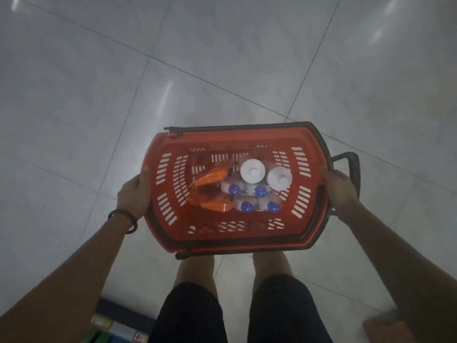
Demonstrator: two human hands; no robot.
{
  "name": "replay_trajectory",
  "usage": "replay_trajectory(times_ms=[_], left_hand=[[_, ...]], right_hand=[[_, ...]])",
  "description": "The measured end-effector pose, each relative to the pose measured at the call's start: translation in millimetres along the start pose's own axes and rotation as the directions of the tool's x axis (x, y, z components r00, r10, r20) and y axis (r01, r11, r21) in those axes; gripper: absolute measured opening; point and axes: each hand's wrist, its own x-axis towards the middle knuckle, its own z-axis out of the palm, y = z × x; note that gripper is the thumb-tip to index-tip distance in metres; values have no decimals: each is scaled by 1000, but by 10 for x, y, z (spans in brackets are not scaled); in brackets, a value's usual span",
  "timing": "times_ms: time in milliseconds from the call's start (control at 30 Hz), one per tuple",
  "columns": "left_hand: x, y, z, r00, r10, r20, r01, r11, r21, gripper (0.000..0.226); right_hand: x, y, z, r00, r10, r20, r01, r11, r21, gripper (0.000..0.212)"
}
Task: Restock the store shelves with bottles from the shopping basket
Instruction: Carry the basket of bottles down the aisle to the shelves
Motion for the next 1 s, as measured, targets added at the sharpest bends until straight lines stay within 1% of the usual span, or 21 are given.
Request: replay_trajectory(times_ms=[100,167,233,300,367,467,533,633,733,833,900,1000], left_hand=[[-650,319,-484,997,74,-17,-73,997,25,65],[-998,534,-747,990,136,-27,-134,989,63,68],[-1347,712,-984,981,193,-28,-188,975,115,73],[-1590,905,-1161,969,247,-20,-244,963,115,77],[-1734,1063,-1316,959,282,29,-283,951,124,77],[-1866,1342,-1478,914,386,120,-401,904,146,82],[-1979,1521,-1511,861,476,178,-504,842,190,84],[-2219,1721,-1502,773,570,280,-631,739,238,73],[-2472,1942,-1397,646,653,395,-763,573,300,72],[-2714,2124,-1166,547,667,506,-835,396,381,80],[-2949,2177,-968,499,671,548,-862,325,388,82],[-3442,2179,-589,402,676,618,-909,214,357,79]], right_hand=[[-755,-43,-502,998,-52,-25,52,999,-2,56],[-1198,-40,-825,996,-70,-48,70,998,-2,58],[-1657,22,-1099,993,-69,-93,68,998,-8,57],[-2044,58,-1337,986,-78,-149,81,997,13,50],[-2396,123,-1513,974,-69,-217,78,996,33,47],[-2918,351,-1703,959,0,-285,36,992,124,51],[-3287,635,-1697,942,51,-330,12,983,186,54],[-3904,1153,-1496,914,157,-374,-47,957,287,54],[-4434,1635,-1211,875,256,-411,-78,912,402,53],[-4839,2059,-992,810,368,-457,-88,846,526,49],[-5049,2357,-884,768,439,-467,-100,801,590,47],[-5363,2887,-667,702,565,-434,-129,700,703,50]])
